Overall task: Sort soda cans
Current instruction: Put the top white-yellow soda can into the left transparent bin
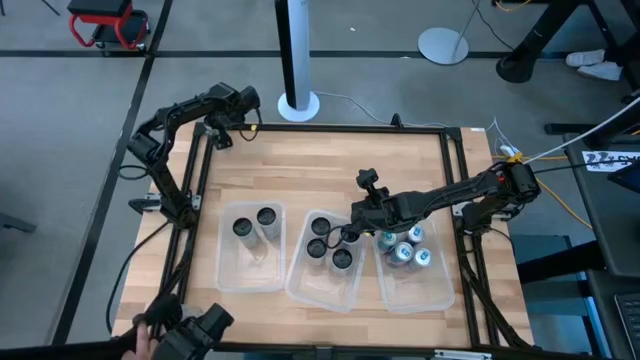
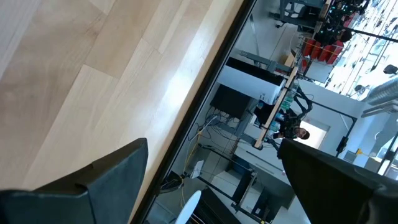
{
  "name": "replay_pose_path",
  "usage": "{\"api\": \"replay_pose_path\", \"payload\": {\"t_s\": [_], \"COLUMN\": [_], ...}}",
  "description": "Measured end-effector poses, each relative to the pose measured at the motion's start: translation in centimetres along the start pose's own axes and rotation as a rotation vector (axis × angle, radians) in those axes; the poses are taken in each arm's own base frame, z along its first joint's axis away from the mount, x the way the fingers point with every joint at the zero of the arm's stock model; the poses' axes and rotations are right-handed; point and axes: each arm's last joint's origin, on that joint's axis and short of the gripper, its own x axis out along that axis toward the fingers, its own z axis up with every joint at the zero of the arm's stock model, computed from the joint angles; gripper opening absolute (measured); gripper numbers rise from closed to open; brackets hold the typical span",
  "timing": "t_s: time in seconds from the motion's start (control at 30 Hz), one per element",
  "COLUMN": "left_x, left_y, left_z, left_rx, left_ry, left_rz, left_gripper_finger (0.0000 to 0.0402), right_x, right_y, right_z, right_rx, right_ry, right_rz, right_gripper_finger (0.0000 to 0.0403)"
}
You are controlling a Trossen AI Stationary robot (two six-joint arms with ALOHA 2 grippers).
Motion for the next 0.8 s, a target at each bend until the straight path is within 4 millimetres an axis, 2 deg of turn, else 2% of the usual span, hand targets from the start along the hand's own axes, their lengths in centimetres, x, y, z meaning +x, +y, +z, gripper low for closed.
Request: {"api": "replay_pose_path", "payload": {"t_s": [0.47,0.8], "left_x": [-0.46,-0.45], "left_y": [-0.44,-0.47], "left_z": [0.75,0.75], "left_rx": [0.059,0.042], "left_ry": [-0.104,-0.106], "left_rz": [-0.095,-0.105], "left_gripper_finger": [0.0356,0.0356], "right_x": [0.01,0.00], "right_y": [-0.01,0.00], "right_z": [0.00,0.00], "right_rx": [0.000,0.000], "right_ry": [0.000,0.000], "right_rz": [0.000,0.000], "right_gripper_finger": [0.0364,0.0364]}}
